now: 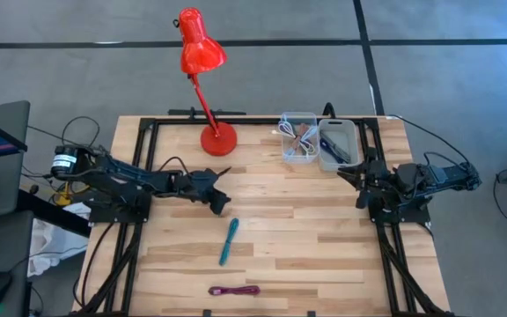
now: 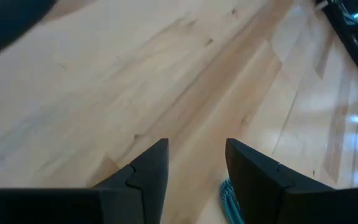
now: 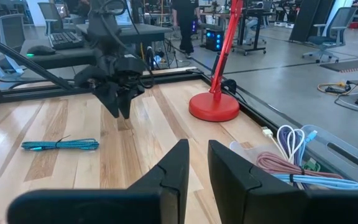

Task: Pick & Place USB Port
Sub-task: Put the black and blue charger cable into the gray bin

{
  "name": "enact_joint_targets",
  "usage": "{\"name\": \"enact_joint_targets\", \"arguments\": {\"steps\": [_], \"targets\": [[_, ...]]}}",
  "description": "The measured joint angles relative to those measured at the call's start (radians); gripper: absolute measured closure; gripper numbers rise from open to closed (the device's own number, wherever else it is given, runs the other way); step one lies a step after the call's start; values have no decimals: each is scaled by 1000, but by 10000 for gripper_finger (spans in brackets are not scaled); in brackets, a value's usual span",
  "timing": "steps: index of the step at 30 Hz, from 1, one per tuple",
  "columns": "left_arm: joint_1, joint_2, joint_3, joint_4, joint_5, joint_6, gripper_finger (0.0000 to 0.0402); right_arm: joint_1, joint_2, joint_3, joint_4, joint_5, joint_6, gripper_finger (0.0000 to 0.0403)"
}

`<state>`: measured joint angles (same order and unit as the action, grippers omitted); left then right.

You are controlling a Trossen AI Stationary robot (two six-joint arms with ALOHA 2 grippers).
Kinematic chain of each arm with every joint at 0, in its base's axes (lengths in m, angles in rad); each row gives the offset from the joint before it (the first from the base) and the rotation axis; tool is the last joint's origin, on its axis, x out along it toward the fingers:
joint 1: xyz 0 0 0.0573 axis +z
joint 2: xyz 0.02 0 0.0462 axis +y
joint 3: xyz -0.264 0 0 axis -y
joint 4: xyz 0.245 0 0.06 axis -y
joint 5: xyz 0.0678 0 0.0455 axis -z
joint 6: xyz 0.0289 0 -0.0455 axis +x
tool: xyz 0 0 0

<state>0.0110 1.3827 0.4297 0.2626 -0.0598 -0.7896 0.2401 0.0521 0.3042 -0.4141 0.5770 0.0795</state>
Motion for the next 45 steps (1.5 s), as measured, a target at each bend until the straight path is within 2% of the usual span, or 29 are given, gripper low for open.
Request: {"name": "enact_joint_targets", "arguments": {"steps": [7, 15, 17, 22, 25, 30, 36, 45], "targets": [[14, 0, 0, 9, 13, 2, 250, 0, 0, 0, 0, 0, 0, 349], [-46, 0, 0, 8, 144, -60, 254, 0, 0, 0, 0, 0, 0, 349], [-83, 0, 0, 8, 139, -86, 254, 0, 0, 0, 0, 0, 0, 349], [-174, 0, 0, 8, 14, -160, 254, 0, 0, 0, 0, 0, 0, 349], [-211, 15, 1, 7, -15, -209, 254, 0, 0, 0, 0, 0, 0, 349], [-240, 99, 2, 18, -21, -269, 254, 0, 0, 0, 0, 0, 0, 349], [-242, 192, 1, 174, -9, -285, 254, 0, 0, 0, 0, 0, 0, 349], [-242, 229, 3, 216, 12, -288, 254, 0, 0, 0, 0, 0, 0, 349]]}}
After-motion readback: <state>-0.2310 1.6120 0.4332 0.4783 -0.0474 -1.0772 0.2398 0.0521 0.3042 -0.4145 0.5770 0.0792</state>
